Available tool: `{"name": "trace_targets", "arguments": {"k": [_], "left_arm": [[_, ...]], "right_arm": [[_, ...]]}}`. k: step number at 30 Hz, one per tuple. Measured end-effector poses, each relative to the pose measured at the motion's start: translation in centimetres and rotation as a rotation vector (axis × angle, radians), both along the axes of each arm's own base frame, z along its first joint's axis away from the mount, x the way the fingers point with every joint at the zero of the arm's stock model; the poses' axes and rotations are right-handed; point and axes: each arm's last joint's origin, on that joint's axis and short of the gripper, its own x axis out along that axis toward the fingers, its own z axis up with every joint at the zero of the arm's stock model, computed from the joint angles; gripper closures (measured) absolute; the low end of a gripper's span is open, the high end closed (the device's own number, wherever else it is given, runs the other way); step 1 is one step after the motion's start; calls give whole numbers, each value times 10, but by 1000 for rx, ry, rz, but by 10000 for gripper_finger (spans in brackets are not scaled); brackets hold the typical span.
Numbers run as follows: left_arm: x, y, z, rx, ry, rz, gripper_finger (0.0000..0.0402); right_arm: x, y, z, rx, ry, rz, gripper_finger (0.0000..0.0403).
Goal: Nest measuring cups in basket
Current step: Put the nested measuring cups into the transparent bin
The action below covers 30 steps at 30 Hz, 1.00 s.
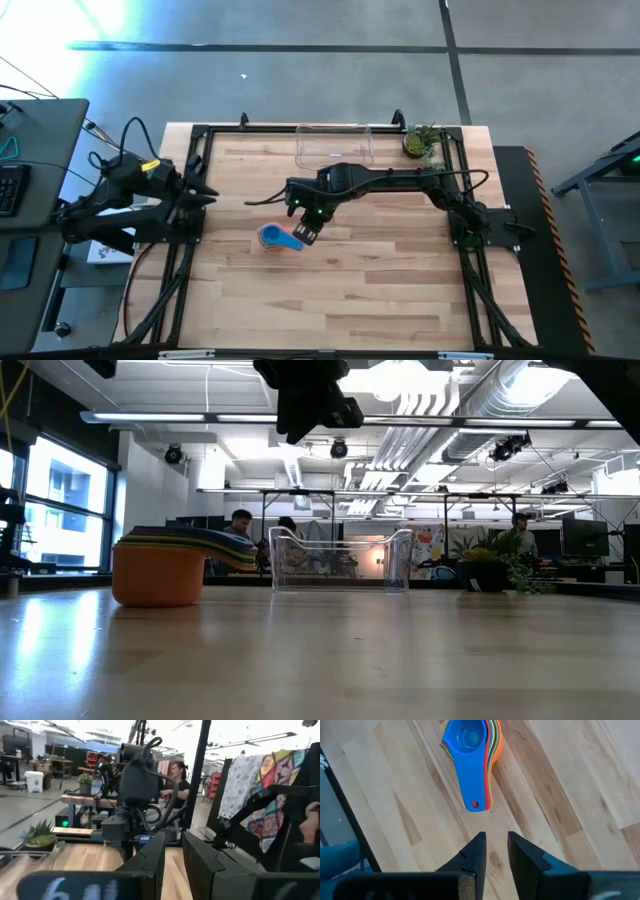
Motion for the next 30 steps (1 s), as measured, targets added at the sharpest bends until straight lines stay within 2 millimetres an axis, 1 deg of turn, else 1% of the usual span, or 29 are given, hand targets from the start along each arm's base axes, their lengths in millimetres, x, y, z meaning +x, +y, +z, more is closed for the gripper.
{"name": "trace_targets", "arguments": {"k": [5, 14, 18, 21, 26, 30], "left_arm": [[7, 2, -13, 16, -39, 4, 344], [20, 5, -56, -39, -125, 10, 344], [22, 6, -69, -59, -155, 3, 344], [27, 8, -81, -81, -115, 26, 344], [34, 12, -101, -107, -72, 132, 344], [37, 15, -111, -119, -46, 187, 344]], "right_arm": [[0, 0, 0, -10, 0, 26, 331], [-3, 0, -1, -3, 27, 35, 331], [-3, 0, -1, 0, 33, 36, 331], [-4, 0, -2, 7, 42, 33, 331], [-6, 0, -2, 15, 67, 31, 331], [-7, 0, -3, 15, 80, 31, 331]]}}
